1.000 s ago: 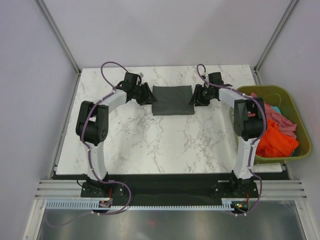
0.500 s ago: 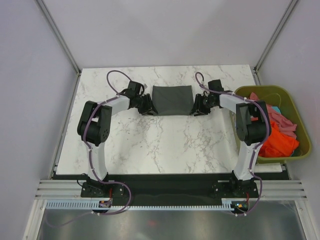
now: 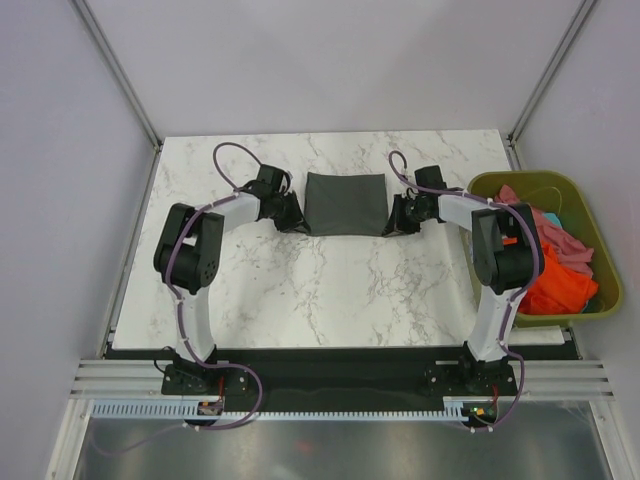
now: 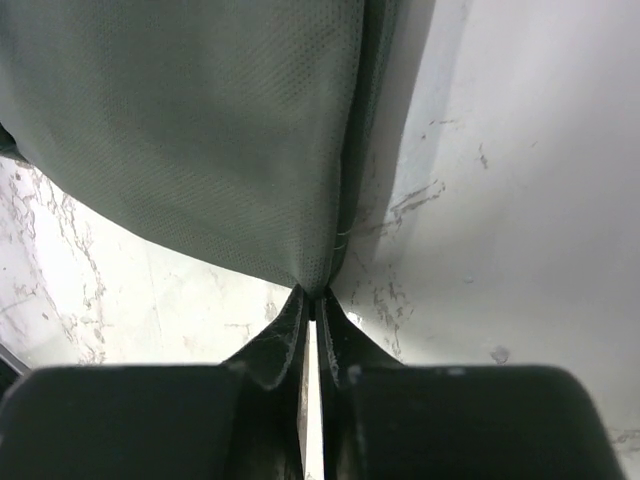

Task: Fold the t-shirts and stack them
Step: Fold the tshirt, then neatly place the folded tshirt to the corner

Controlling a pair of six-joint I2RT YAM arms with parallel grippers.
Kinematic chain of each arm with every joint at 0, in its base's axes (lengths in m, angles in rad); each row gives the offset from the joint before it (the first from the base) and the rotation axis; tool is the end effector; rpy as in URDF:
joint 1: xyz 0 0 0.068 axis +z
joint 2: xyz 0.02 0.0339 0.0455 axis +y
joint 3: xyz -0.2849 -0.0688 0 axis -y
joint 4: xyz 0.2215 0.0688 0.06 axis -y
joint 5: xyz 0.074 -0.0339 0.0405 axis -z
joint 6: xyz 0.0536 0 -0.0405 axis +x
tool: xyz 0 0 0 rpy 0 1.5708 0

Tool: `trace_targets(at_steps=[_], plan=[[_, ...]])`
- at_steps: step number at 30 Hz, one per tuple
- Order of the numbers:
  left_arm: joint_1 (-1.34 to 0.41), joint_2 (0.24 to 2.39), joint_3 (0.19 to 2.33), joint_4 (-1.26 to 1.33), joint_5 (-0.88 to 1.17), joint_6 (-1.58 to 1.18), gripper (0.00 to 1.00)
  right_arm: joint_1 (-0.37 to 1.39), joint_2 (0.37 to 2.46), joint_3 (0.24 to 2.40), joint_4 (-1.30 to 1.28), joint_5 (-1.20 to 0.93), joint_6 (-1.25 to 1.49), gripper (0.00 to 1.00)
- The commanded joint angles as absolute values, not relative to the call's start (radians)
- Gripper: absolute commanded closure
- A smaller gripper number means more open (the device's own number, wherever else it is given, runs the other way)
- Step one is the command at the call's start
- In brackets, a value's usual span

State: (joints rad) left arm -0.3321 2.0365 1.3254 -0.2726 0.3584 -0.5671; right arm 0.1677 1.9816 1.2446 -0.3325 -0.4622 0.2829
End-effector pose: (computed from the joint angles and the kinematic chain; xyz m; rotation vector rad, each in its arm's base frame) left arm 0.3944 -0.1559 0.1656 -0.1671 2.6570 -0.7829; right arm 0.3872 0.0898 0.1633 -0.0068 2.6612 0.7612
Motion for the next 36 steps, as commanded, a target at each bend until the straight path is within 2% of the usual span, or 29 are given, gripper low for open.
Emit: trace_targets(at_steps=[1,2,3,5,6,10,11,21,36], plan=[[-0.325,1.954,1.316,-0.322,0.314,-0.575,0.78,0.173,1.924,1.220,-0.331,-0.426,0.276,0.89],[-0.325,1.947,1.322,-0.322,0.339,-0.566,0.69,0.173,1.915,1.221,-0.333,-0.428,0.282,0.77],[-0.324,1.942,1.330,-0.324,0.354,-0.558,0.57,0.172,1.904,1.221,-0.334,-0.429,0.288,0.70],[-0.316,1.944,1.364,-0.324,0.354,-0.558,0.57,0.173,1.865,1.224,-0.334,-0.445,0.299,0.53],[-0.314,1.950,1.377,-0.324,0.400,-0.534,0.50,0.170,1.836,1.221,-0.337,-0.452,0.302,0.51],[-0.293,1.993,1.460,-0.325,0.428,-0.500,0.47,0.175,1.754,1.207,-0.351,-0.456,0.310,0.42],[-0.288,2.006,1.479,-0.325,0.446,-0.489,0.46,0.175,1.740,1.204,-0.356,-0.454,0.310,0.30],[-0.262,2.230,1.673,-0.325,0.577,-0.474,0.50,0.179,1.635,1.207,-0.379,-0.451,0.322,0.30],[-0.252,2.270,1.693,-0.342,0.403,-0.459,0.49,0.201,1.603,1.210,-0.382,-0.436,0.325,0.32]])
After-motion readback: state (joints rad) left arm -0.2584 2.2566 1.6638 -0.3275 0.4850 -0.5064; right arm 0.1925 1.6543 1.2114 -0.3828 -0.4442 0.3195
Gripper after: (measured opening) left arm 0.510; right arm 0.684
